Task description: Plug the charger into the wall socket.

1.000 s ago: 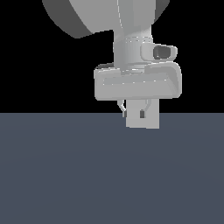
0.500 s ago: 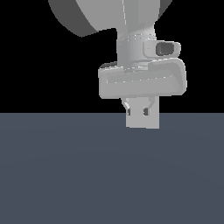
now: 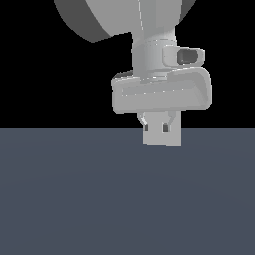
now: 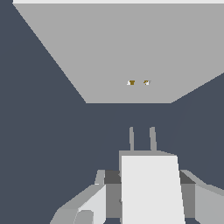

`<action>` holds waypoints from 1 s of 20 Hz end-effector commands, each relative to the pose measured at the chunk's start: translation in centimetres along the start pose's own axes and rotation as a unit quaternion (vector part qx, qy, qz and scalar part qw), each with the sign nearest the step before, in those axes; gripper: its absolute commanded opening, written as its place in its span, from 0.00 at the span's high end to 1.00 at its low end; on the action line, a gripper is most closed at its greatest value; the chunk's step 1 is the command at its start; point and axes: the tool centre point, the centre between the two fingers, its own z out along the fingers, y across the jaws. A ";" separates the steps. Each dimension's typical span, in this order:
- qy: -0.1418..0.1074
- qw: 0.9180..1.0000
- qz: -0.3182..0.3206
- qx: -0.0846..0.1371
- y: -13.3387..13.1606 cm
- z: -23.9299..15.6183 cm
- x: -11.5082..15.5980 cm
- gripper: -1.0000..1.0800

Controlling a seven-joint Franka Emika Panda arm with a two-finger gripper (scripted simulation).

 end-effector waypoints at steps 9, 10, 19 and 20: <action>0.000 1.000 0.000 0.000 0.0 0.5 2.3 1.00; 0.000 1.000 0.000 0.000 0.0 0.6 2.7 1.00; 0.000 1.000 0.000 0.000 0.0 1.1 4.8 1.00; 0.000 1.000 0.000 0.000 0.0 1.1 4.9 1.00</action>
